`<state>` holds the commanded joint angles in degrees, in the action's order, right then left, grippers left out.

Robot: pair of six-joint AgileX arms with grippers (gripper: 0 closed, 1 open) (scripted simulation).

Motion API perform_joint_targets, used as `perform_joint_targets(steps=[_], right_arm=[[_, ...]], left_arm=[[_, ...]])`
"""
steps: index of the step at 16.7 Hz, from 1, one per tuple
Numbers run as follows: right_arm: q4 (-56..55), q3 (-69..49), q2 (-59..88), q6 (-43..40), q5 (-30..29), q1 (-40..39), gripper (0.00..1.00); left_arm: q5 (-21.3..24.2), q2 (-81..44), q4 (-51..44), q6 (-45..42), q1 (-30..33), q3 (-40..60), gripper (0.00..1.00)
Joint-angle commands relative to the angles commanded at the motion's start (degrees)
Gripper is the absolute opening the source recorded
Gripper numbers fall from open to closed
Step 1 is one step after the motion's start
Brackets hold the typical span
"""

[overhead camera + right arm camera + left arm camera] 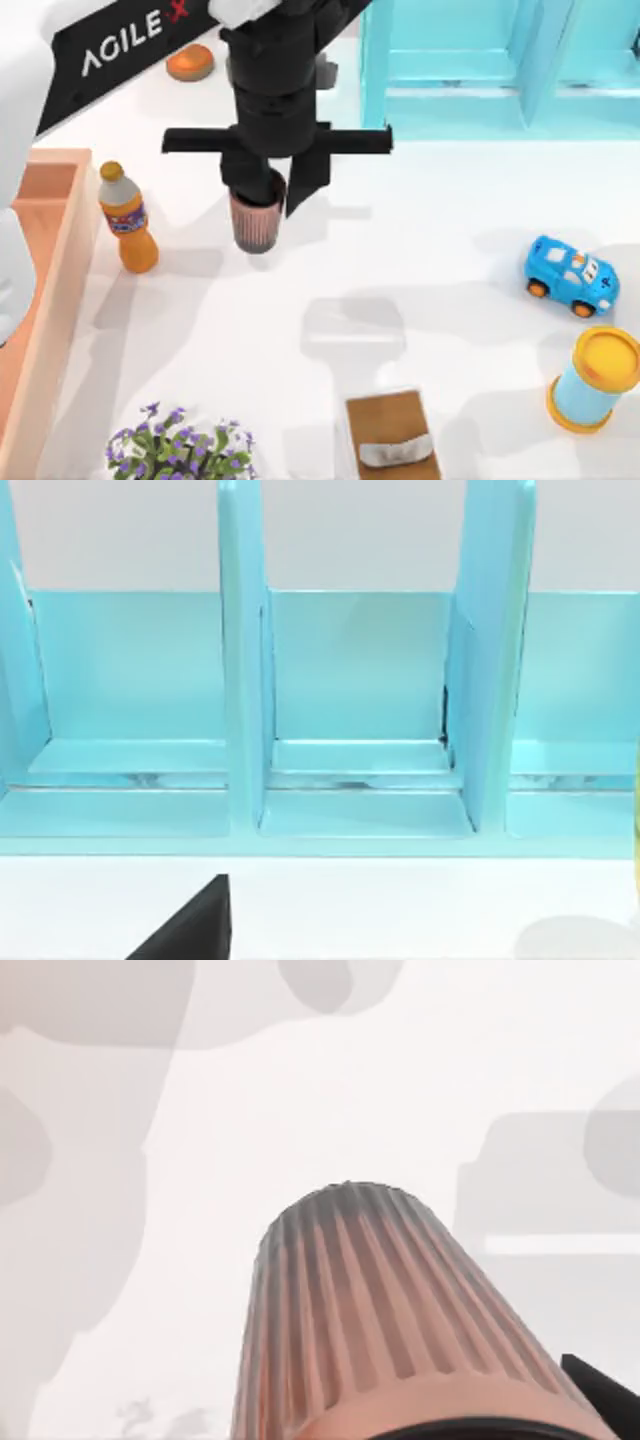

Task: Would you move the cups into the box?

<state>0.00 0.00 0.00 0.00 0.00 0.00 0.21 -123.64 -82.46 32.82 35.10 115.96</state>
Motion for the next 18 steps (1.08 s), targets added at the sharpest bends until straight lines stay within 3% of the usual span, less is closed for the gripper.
perform_joint_targets(steps=[3,7,18], right_arm=[[0.00,0.00,0.00,0.00,0.00,0.00,1.00],[0.00,0.00,0.00,0.00,0.00,0.00,1.00],[0.00,0.00,0.00,0.00,0.00,0.00,1.00]], left_arm=[[-0.08,0.23,0.23,-0.77,-0.31,0.14,0.00],[0.49,4.35,1.83,-7.91,-6.47,-0.50,0.00],[5.02,20.07,1.86,-40.89,-40.52,-12.99,0.00]])
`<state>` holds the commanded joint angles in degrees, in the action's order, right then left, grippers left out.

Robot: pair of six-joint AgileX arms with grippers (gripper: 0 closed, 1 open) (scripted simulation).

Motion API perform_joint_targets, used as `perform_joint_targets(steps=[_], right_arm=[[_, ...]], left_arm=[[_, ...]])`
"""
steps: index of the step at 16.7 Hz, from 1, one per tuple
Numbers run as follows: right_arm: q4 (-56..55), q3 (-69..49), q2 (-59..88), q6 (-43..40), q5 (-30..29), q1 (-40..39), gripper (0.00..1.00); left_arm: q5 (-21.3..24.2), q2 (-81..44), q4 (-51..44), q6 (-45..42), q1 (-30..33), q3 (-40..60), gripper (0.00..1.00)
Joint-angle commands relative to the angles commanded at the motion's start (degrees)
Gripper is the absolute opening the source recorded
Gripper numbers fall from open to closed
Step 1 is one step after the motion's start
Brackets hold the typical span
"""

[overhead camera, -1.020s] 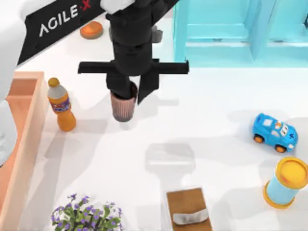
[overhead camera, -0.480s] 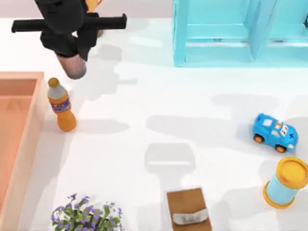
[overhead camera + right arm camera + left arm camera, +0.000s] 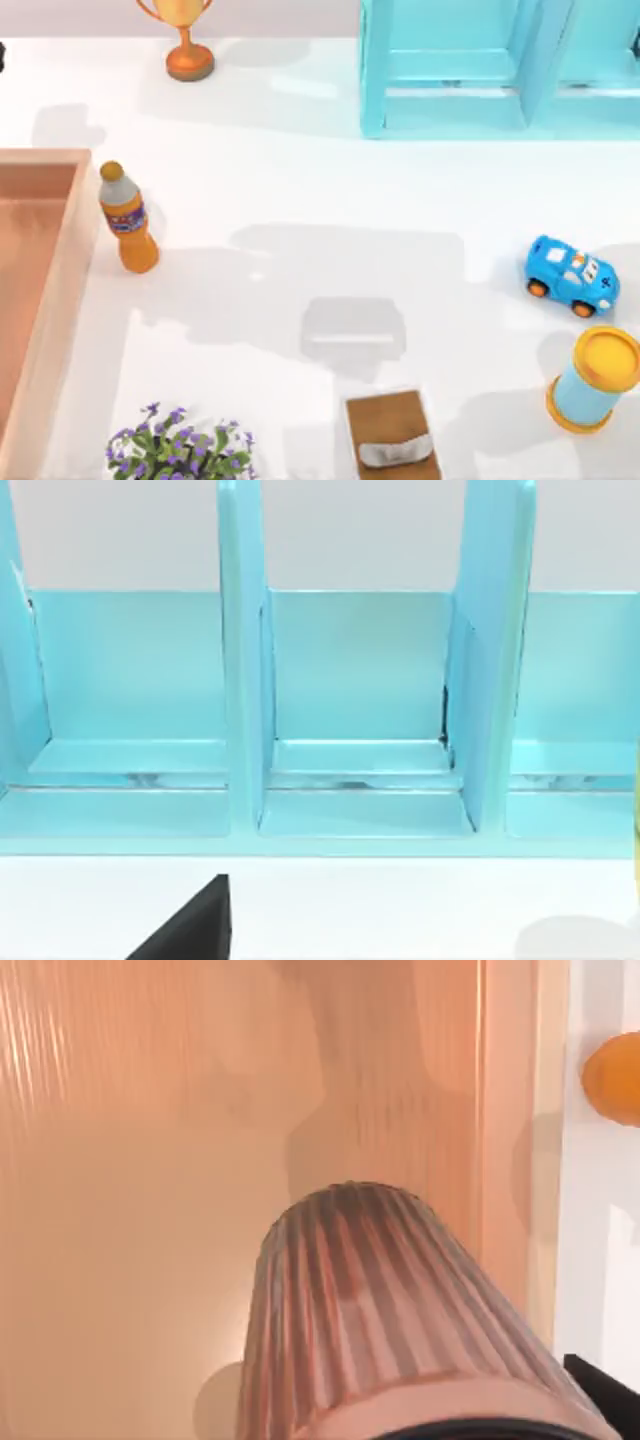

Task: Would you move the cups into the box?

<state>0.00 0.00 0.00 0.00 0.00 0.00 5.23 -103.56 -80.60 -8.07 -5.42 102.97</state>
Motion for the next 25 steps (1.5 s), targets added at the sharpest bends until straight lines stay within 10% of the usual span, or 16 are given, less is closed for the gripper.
perform_joint_targets(steps=[5,23,25], right_arm=[[0.00,0.00,0.00,0.00,0.00,0.00,1.00],[0.00,0.00,0.00,0.00,0.00,0.00,1.00],[0.00,0.00,0.00,0.00,0.00,0.00,1.00]], left_arm=[[-0.04,1.04,-3.89,-7.87,-9.12,-6.89,0.00],[-0.07,0.73,10.62,-8.64,-9.91,-21.41,0.00],[-0.07,0.73,10.62,-8.64,-9.91,-21.41,0.15]])
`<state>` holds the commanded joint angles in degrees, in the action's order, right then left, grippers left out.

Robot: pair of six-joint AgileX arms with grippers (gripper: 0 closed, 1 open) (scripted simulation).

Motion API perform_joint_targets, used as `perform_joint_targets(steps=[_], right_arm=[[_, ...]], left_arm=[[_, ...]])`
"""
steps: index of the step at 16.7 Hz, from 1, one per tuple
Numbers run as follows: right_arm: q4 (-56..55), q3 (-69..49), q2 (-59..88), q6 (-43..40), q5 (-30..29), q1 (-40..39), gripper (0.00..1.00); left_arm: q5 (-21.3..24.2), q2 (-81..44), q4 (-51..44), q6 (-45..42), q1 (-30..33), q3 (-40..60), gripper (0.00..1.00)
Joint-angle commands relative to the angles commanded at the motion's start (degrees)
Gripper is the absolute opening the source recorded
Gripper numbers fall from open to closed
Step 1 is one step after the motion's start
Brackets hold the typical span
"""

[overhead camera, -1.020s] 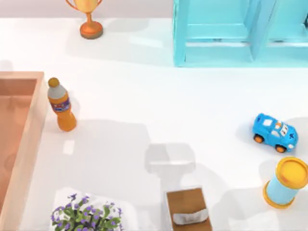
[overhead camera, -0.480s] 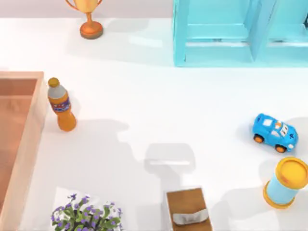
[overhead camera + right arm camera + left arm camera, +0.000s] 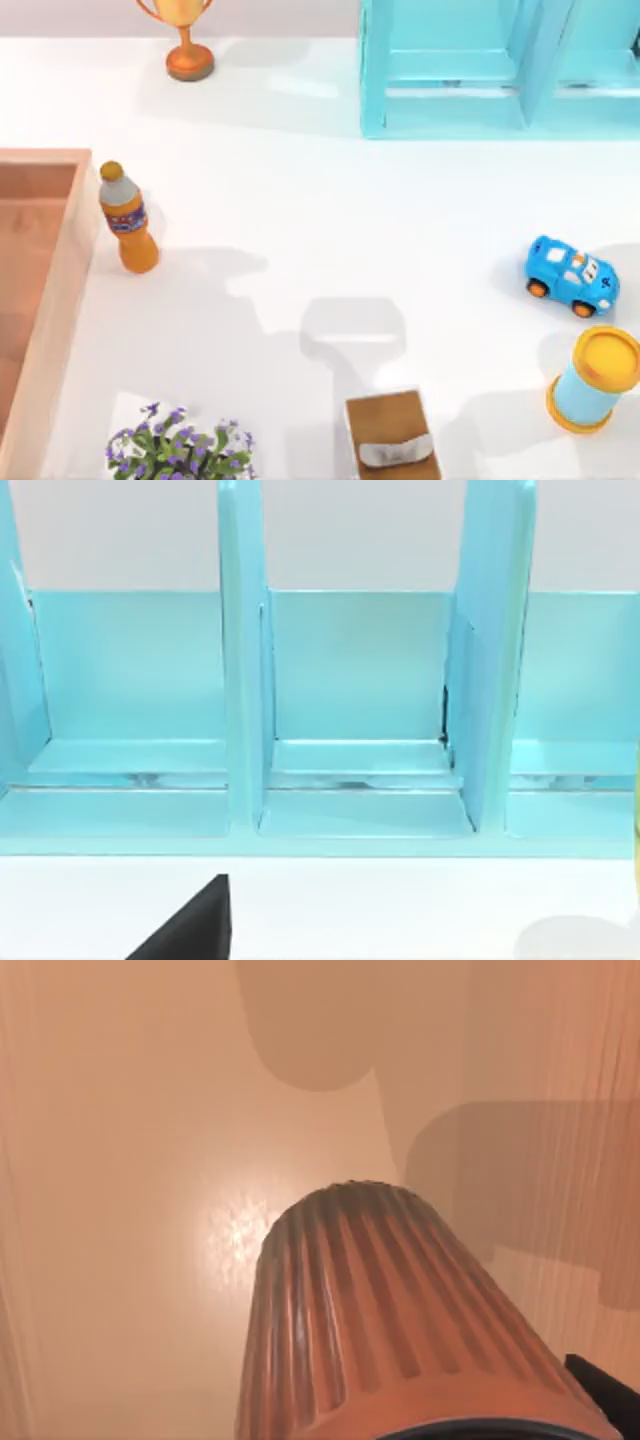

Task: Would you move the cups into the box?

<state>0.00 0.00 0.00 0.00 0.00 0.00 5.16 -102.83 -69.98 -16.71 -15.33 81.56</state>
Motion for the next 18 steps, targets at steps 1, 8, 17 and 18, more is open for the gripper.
perform_joint_targets(steps=[1,8,17,18], right_arm=[[0.00,0.00,0.00,0.00,0.00,0.00,1.00],[0.00,0.00,0.00,0.00,0.00,0.00,1.00],[0.00,0.00,0.00,0.00,0.00,0.00,1.00],[0.00,0.00,0.00,0.00,0.00,0.00,1.00]], left_arm=[[0.00,0.00,0.00,0.00,0.00,0.00,0.23],[0.00,0.00,0.00,0.00,0.00,0.00,0.75],[0.00,0.00,0.00,0.00,0.00,0.00,1.00],[0.00,0.00,0.00,0.00,0.00,0.00,1.00]])
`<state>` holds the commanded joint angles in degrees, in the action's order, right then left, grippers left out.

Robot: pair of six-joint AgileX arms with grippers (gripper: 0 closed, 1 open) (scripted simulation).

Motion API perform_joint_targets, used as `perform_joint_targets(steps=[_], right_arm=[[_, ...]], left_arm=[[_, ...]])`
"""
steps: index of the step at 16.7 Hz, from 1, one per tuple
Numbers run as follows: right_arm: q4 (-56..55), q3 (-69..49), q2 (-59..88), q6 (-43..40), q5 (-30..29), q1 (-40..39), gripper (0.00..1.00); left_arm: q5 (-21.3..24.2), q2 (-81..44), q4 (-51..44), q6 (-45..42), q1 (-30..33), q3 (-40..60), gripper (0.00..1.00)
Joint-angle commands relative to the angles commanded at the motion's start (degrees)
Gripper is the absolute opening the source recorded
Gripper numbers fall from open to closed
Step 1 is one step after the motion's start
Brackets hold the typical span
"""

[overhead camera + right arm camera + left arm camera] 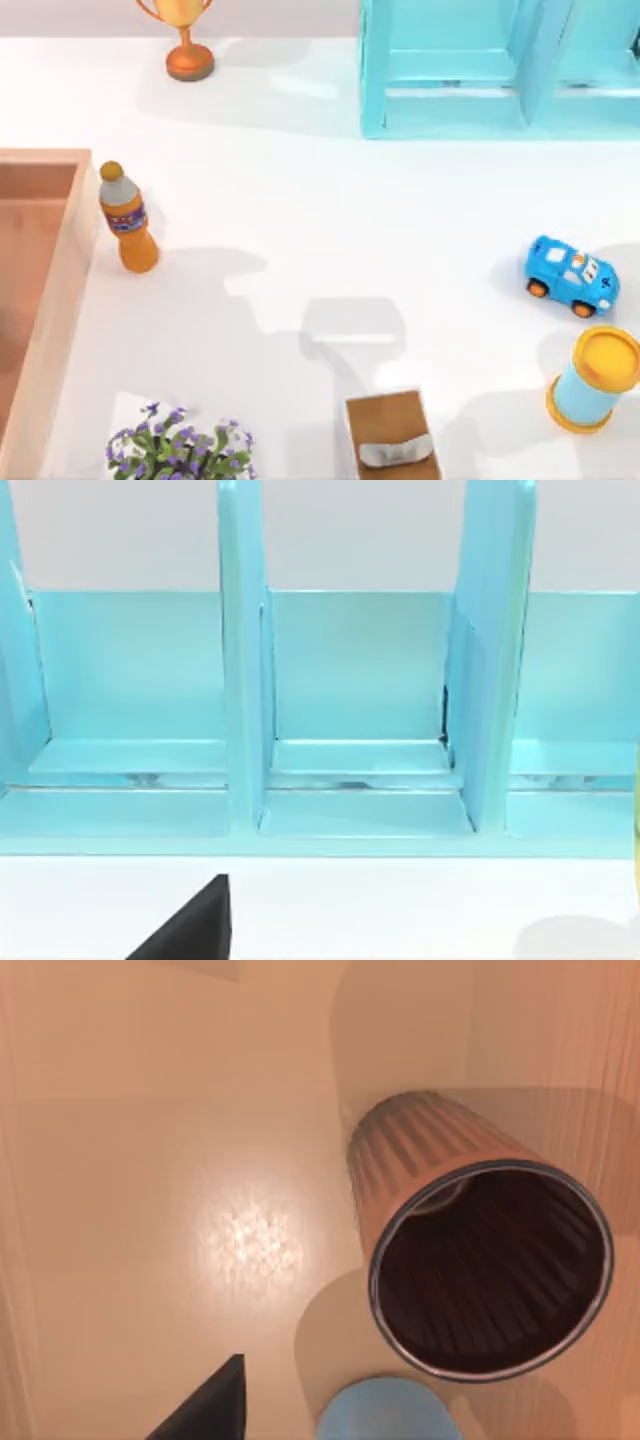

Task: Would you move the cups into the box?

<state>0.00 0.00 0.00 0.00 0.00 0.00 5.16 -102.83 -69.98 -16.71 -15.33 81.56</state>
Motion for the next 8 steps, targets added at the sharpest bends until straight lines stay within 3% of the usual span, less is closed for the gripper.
perform_joint_targets(steps=[4,8], right_arm=[[0.00,0.00,0.00,0.00,0.00,0.00,1.00],[0.00,0.00,0.00,0.00,0.00,0.00,1.00]], left_arm=[[0.04,-0.19,-0.93,-0.01,0.09,0.96,1.00],[0.18,-1.03,-9.46,0.12,0.03,10.11,1.00]])
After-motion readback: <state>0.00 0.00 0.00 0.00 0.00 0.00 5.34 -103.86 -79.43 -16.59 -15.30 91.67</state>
